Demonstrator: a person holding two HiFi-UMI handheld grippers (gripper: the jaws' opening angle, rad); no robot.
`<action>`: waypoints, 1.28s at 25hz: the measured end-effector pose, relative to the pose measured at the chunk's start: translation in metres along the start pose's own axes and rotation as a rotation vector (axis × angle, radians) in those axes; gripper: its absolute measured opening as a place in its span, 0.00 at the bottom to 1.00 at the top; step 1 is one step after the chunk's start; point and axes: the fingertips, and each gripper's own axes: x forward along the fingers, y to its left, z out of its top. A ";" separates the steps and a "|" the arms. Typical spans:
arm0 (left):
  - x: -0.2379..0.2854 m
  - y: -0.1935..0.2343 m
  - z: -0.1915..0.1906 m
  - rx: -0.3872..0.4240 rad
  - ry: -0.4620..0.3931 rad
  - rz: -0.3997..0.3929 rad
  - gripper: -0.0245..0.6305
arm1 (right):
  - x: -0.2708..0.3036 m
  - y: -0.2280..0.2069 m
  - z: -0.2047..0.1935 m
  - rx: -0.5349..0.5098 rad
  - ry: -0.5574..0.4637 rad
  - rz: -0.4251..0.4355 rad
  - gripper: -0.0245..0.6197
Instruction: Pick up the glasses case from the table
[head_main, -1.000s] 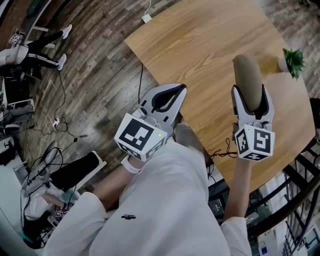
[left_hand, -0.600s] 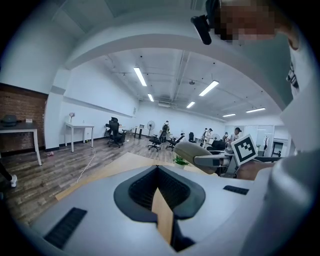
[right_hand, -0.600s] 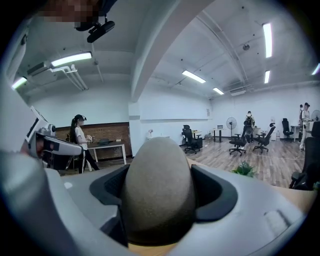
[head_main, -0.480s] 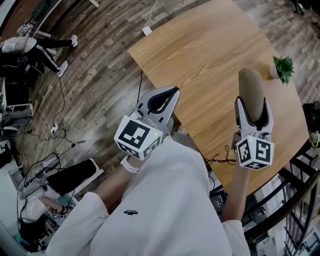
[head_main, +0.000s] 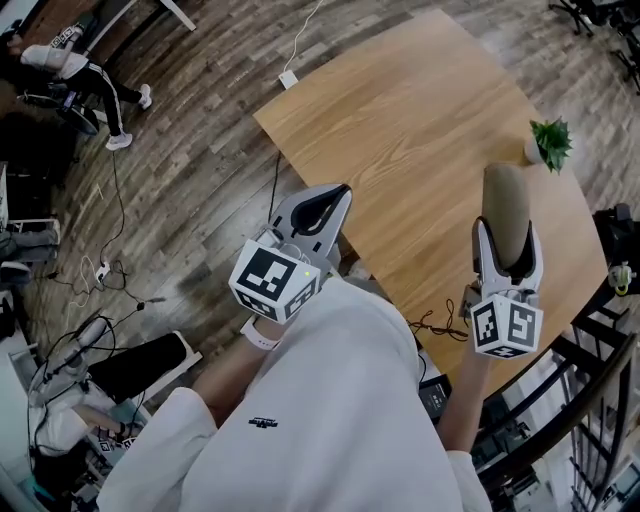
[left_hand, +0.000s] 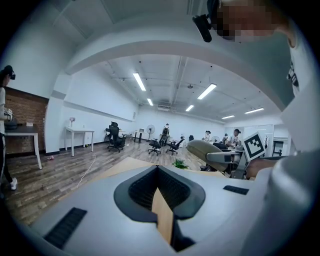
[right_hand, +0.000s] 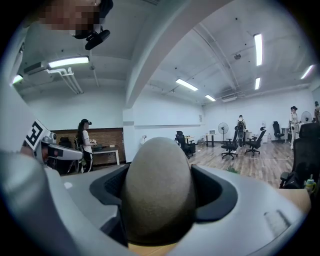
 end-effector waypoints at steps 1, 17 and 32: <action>-0.002 0.000 0.002 0.003 -0.004 -0.001 0.04 | -0.004 0.002 0.001 -0.001 -0.002 -0.001 0.65; -0.022 -0.013 0.008 -0.004 -0.047 0.000 0.04 | -0.056 0.011 0.008 0.016 -0.020 -0.009 0.65; -0.025 -0.011 0.007 -0.025 -0.055 0.005 0.04 | -0.061 0.030 0.010 -0.034 0.011 0.074 0.65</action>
